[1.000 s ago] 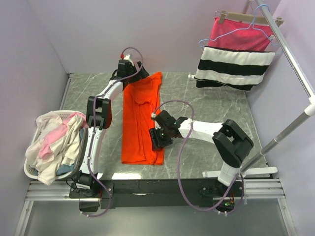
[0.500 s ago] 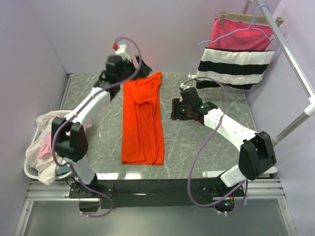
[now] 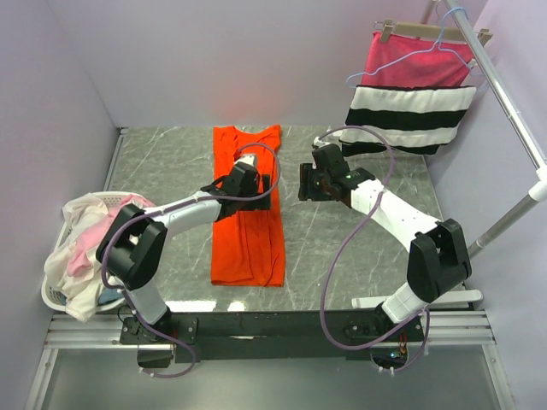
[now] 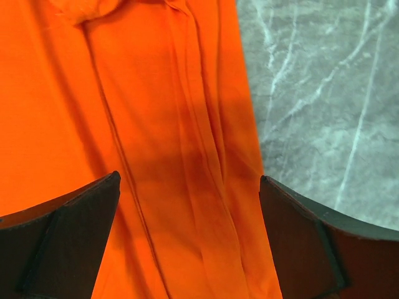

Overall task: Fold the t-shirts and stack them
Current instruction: Rotate the tshirt 90 degrees

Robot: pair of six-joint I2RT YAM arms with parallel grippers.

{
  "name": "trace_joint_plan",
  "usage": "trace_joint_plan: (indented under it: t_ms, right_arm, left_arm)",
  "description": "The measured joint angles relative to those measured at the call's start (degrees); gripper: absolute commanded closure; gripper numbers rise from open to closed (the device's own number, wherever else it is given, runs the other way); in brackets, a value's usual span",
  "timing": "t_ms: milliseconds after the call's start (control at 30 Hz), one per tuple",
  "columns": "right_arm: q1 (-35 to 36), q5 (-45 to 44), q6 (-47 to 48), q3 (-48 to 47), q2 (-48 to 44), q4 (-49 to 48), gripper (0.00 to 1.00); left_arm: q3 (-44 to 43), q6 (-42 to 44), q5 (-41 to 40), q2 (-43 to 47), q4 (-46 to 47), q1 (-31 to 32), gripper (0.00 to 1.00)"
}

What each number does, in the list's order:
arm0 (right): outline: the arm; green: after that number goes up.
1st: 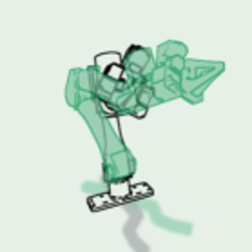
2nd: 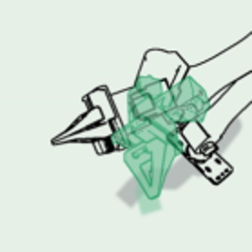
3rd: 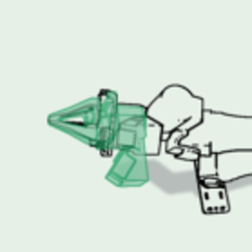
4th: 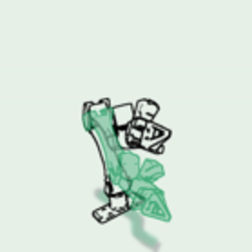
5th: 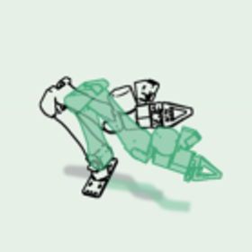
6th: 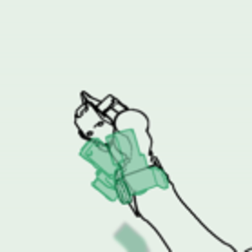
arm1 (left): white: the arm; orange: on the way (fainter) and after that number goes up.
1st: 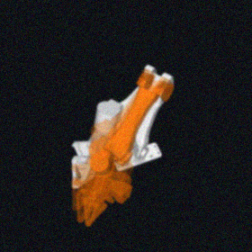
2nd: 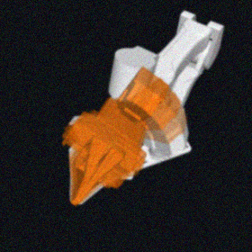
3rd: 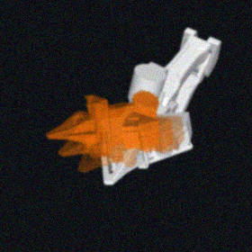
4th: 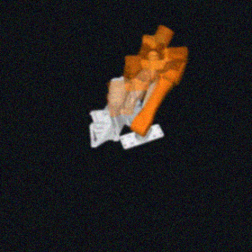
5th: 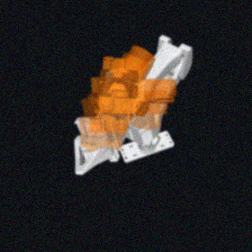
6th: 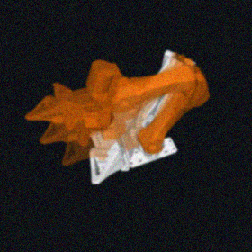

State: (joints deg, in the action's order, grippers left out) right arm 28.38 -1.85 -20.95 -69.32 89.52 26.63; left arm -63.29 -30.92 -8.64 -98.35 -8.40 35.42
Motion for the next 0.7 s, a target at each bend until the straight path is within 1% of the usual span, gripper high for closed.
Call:
trace_joint_plan:
  t_ms: [200, 367, 467, 567, 633, 667, 700]
  right_arm:
    - [-0.31, 0.74, 0.02, 0.35, 1.14, -0.11, 0.39]
    - [-0.31, 1.01, 0.07, 0.44, 2.58, -0.04, 0.39]
    - [-0.42, 1.11, 0.13, 0.59, 2.8, -0.07, 0.39]
    - [-0.7, 1.25, 0.28, 0.94, 2.82, -0.15, 0.39]
    - [-0.9, 1.29, 0.33, 1.27, 2.82, -0.13, 0.39]
    - [-0.96, 1.29, 0.37, 1.4, 2.82, -0.2, 0.39]
    - [-1.03, 1.36, 0.42, 1.44, 2.82, -0.17, 0.39]
  left_arm:
    - [-0.31, -0.02, -4.33, -0.74, -0.07, 1.97, 0.09]
    - [-1.4, -0.22, -5.05, -3.78, -0.04, 2.82, 0.1]
    - [-1.46, -0.28, -5.22, -5.07, -0.24, 3.06, 0.14]
    - [-1.68, -0.33, -5.42, -5.66, -0.72, 3.19, 0.19]
    - [-1.7, -0.42, -5.57, -5.68, -0.92, 3.19, 0.28]
    - [-1.79, -0.48, -5.66, -5.7, -0.94, 3.19, 0.34]
    - [-1.97, -0.66, -5.75, -5.77, -0.98, 3.19, 0.37]
